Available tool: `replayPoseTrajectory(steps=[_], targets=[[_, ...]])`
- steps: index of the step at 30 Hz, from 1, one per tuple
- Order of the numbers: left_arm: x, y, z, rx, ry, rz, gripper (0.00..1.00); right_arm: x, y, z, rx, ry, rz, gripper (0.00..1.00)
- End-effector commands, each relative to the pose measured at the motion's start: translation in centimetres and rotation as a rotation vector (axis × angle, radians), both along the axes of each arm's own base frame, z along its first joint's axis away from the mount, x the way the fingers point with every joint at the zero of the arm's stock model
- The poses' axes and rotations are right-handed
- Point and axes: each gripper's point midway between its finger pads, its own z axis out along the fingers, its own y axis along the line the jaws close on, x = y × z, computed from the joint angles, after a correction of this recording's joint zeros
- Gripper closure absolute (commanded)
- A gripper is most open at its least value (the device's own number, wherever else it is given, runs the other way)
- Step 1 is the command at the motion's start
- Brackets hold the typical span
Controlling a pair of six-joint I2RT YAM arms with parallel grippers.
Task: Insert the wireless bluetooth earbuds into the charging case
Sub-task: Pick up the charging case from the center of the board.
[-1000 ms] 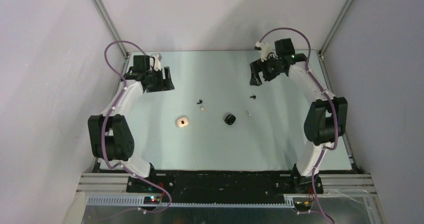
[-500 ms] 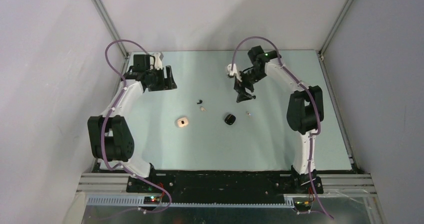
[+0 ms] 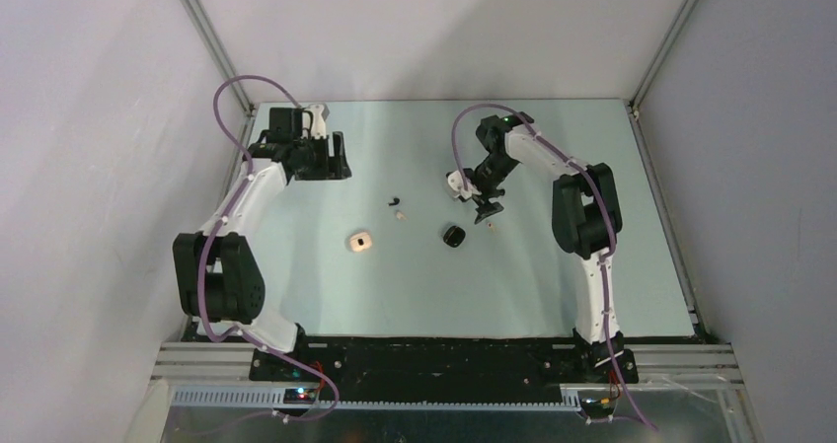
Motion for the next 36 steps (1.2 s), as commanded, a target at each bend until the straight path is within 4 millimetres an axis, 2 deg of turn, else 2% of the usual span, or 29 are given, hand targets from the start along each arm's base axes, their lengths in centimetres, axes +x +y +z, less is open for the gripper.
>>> replayPoseTrajectory(steps=[1,9,16,20,23,27,36], targets=[[0.0,0.2,1.4,0.083,-0.060,-0.023,0.22,-1.3,0.5,-0.6,-0.025,-0.015,0.116,0.19],[-1.5,-0.3,0.6,0.155,-0.059,-0.071,0.19,-2.6,0.4,-2.5,-0.089,0.016,0.159,0.22],[-4.1,-0.7,-1.0,0.122,-0.009,-0.079,0.20,-3.7,1.3,-3.6,-0.108,0.036,0.152,0.23],[-4.9,-0.6,-1.4,0.123,0.000,-0.080,0.22,-4.6,1.8,-4.1,-0.128,0.038,0.161,0.26],[-5.1,-0.5,-1.4,0.126,-0.002,-0.076,0.22,-5.1,2.4,-4.7,-0.137,0.043,0.153,0.28],[-5.4,-0.5,-1.4,0.125,0.001,-0.077,0.22,-4.8,2.8,-5.5,-0.151,0.023,0.118,0.29],[-5.3,-0.8,-1.2,0.102,0.001,-0.070,0.22,-4.2,2.6,-6.3,-0.199,0.005,0.060,0.27]])
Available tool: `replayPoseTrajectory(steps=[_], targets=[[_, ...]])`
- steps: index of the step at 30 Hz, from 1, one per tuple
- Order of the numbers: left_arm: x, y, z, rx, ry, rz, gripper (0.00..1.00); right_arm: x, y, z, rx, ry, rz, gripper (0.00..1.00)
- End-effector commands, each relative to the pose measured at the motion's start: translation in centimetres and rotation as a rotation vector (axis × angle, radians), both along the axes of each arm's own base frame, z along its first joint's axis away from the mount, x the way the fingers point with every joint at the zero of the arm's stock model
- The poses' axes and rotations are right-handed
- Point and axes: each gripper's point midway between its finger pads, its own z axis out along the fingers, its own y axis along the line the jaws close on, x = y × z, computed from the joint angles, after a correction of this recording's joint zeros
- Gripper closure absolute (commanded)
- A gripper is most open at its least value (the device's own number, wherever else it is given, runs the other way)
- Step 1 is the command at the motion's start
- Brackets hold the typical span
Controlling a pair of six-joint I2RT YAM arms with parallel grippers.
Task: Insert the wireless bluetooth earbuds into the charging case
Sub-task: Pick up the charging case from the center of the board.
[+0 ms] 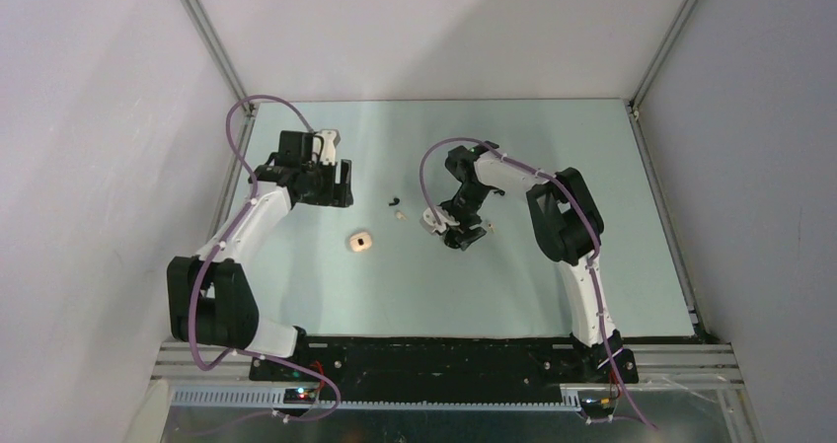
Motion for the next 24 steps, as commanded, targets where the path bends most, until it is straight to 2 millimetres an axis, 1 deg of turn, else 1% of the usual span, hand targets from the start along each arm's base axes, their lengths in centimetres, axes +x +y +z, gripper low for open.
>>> replayPoseTrajectory(steps=[1,4,8,11,13,14,15,16,17,18,19,20,21,22,23,24], targets=[[0.2,-0.5,1.5,-0.025,-0.043,-0.007,0.22,1.0,-0.4,0.0,-0.039,-0.053,-0.039,0.27],[0.3,-0.8,1.4,-0.032,-0.039,-0.007,0.22,1.3,-0.7,0.0,-0.050,-0.062,-0.043,0.28],[0.5,-1.0,1.6,-0.038,-0.044,-0.013,0.22,1.2,-0.9,0.0,-0.059,-0.063,-0.040,0.35],[0.7,-1.2,1.7,-0.043,-0.044,-0.017,0.22,1.2,-1.4,-0.1,-0.077,-0.066,-0.044,0.35],[0.8,-1.3,1.7,-0.045,-0.042,-0.017,0.22,1.1,-1.7,-0.2,-0.089,-0.064,-0.044,0.41],[1.0,-1.4,1.8,-0.050,-0.043,-0.019,0.23,1.1,-1.8,-0.2,-0.092,-0.062,-0.049,0.49],[1.1,-1.6,2.0,-0.058,-0.043,-0.022,0.24,1.1,-1.9,-0.2,-0.097,-0.053,-0.072,0.53],[1.4,-1.7,2.3,-0.065,-0.052,-0.021,0.24,1.4,-1.6,0.0,-0.084,-0.053,-0.093,0.60],[1.8,-1.7,2.4,-0.070,-0.056,-0.003,0.25,1.7,-1.4,0.4,-0.081,-0.043,-0.145,0.61],[2.7,-1.5,3.2,-0.059,-0.094,0.022,0.25,2.6,-0.9,1.2,-0.044,-0.051,-0.192,0.63],[3.2,-1.5,3.6,-0.065,-0.107,0.042,0.24,4.0,-0.4,1.9,-0.016,-0.063,-0.284,0.65],[4.2,-1.6,4.8,-0.074,-0.157,0.046,0.23,4.7,0.1,3.3,0.023,-0.073,-0.330,0.72],[4.8,-1.8,5.4,-0.084,-0.177,0.046,0.21,6.0,0.5,4.4,0.058,-0.081,-0.420,0.78],[5.9,-2.2,7.0,-0.109,-0.226,0.042,0.21,6.6,0.9,6.3,0.093,-0.068,-0.520,0.86],[6.6,-2.5,7.4,-0.123,-0.238,0.041,0.20,8.5,1.5,9.1,0.179,-0.127,-0.575,0.87],[7.8,-3.3,9.7,-0.159,-0.295,0.018,0.20,9.1,1.9,10.6,0.224,-0.132,-0.618,0.88]])
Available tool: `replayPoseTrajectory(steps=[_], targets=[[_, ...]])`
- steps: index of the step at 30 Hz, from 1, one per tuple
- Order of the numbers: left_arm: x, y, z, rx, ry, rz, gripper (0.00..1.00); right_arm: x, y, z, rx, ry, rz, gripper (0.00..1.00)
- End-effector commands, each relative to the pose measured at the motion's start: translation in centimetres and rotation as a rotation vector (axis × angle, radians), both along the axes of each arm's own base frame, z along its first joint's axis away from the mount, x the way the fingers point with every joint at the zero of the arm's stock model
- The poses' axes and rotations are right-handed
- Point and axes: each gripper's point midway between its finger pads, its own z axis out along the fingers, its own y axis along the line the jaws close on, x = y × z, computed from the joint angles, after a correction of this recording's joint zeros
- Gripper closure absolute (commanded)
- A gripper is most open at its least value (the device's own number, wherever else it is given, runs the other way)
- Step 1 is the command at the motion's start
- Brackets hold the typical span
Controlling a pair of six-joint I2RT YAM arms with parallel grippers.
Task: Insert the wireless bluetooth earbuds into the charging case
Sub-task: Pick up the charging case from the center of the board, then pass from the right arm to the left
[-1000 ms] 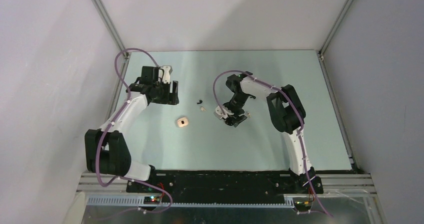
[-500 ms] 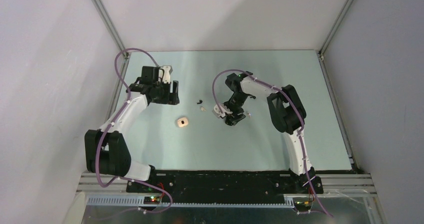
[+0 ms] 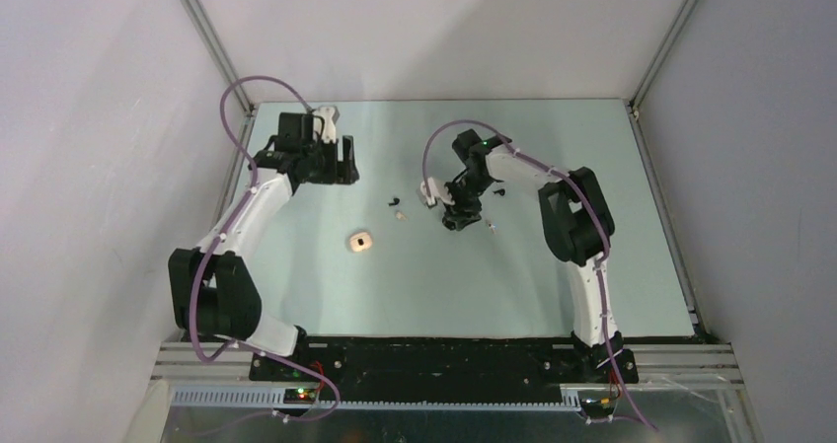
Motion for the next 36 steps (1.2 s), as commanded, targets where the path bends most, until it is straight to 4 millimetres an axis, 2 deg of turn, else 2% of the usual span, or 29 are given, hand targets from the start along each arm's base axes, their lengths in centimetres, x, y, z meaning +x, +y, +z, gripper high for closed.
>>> replayPoseTrajectory(steps=[1,2,3,4,5,6,7,8,9,10,11,13,19,25,33,36], targets=[[5.7,-2.6,7.4,-0.126,-0.231,-0.019,0.20,6.8,2.6,12.8,0.318,-0.180,-0.397,0.88],[6.6,-3.7,9.9,-0.175,-0.280,-0.053,0.20,7.4,2.7,14.3,0.356,-0.193,-0.447,0.91],[7.3,-4.4,10.2,-0.197,-0.283,-0.075,0.20,8.6,3.2,17.7,0.458,-0.235,-0.530,0.91],[7.8,-5.7,12.7,-0.245,-0.331,-0.131,0.20,9.3,3.1,19.1,0.504,-0.233,-0.628,0.93],[8.2,-6.4,13.0,-0.268,-0.332,-0.162,0.20,10.2,3.4,22.5,0.610,-0.309,-0.654,0.94],[8.1,-7.9,15.5,-0.320,-0.371,-0.238,0.20,10.5,3.1,23.1,0.647,-0.305,-0.727,1.00],[8.4,-8.6,15.7,-0.343,-0.370,-0.270,0.20,11.2,3.3,27.2,0.774,-0.396,-0.731,1.00],[8.2,-9.6,17.8,-0.387,-0.400,-0.322,0.20,11.4,3.1,27.5,0.808,-0.403,-0.776,1.00],[8.2,-10.4,18.1,-0.417,-0.394,-0.358,0.20,11.5,3.3,30.8,0.910,-0.480,-0.763,1.00],[8.3,-10.9,19.6,-0.438,-0.423,-0.379,0.20,11.7,3.1,31.1,0.934,-0.508,-0.787,0.99],[8.2,-11.5,19.9,-0.459,-0.426,-0.413,0.20,11.7,3.4,33.1,0.996,-0.561,-0.780,0.98],[7.8,-13.0,21.4,-0.475,-0.479,-0.484,0.20,11.7,3.8,34.5,1.047,-0.611,-0.770,0.98],[6.7,-16.0,22.1,-0.453,-0.576,-0.653,0.22,11.5,5.3,35.9,1.097,-0.645,-0.705,0.99],[6.8,-17.0,22.7,-0.482,-0.620,-0.701,0.27,11.5,5.8,35.9,1.097,-0.662,-0.659,0.98],[7.4,-18.2,22.2,-0.530,-0.599,-0.738,0.48,11.2,6.2,36.1,1.110,-0.667,-0.625,0.99],[7.5,-18.3,22.0,-0.537,-0.589,-0.741,0.49,11.1,6.2,36.5,1.124,-0.677,-0.622,1.00]])
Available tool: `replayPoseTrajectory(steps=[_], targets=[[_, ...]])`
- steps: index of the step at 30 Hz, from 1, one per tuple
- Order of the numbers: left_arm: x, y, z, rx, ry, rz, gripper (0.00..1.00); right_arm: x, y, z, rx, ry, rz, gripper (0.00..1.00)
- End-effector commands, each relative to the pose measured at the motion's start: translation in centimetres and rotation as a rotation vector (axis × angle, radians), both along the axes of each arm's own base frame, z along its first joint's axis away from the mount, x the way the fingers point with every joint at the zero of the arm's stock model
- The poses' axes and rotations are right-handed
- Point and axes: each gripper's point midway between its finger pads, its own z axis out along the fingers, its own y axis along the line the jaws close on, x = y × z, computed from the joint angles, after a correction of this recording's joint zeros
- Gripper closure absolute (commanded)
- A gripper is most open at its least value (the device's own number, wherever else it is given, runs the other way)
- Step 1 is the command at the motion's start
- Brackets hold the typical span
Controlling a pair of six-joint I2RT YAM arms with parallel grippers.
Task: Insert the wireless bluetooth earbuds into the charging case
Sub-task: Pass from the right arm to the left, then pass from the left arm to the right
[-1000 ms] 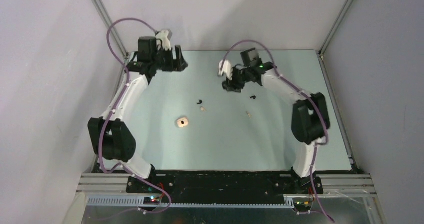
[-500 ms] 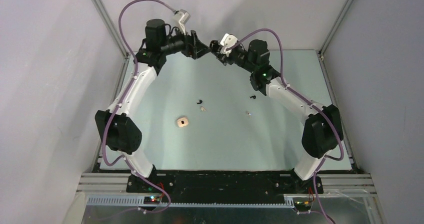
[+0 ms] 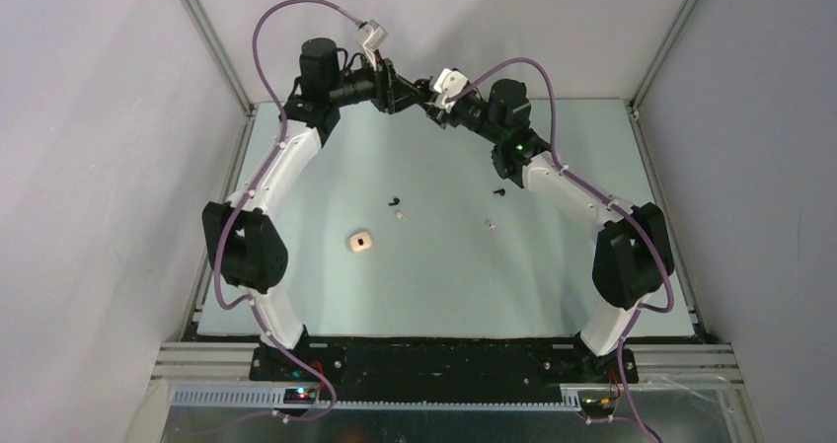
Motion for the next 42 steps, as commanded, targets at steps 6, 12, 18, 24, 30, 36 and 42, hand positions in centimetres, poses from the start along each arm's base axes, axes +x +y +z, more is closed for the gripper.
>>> replayPoseTrajectory(steps=[6,12,18,24,30,36,42], targets=[[0.0,-1.1,2.2,-0.040,-0.052,-0.065,0.57,-0.9,0.5,2.8,0.022,-0.126,0.042,1.00],[-0.3,-1.5,2.3,-0.049,-0.074,-0.106,0.95,-1.2,0.6,1.9,0.001,-0.088,0.074,0.72],[-1.0,-0.9,2.2,-0.029,-0.122,-0.125,1.00,-3.2,-0.9,1.1,-0.033,0.172,0.231,0.12],[-2.6,0.5,0.6,0.072,-0.318,-0.178,1.00,-5.1,-4.0,2.2,0.013,0.552,0.364,0.07],[-5.0,1.5,-0.6,0.175,-0.543,-0.218,1.00,-6.1,-3.3,2.0,-0.039,0.609,0.486,0.21],[-6.6,2.1,-1.6,0.242,-0.717,-0.261,1.00,-6.5,-1.4,-0.7,-0.132,0.568,0.525,0.31],[-7.0,2.0,-1.7,0.245,-0.742,-0.278,1.00,-7.3,-0.2,-3.1,-0.225,0.533,0.540,0.34]])
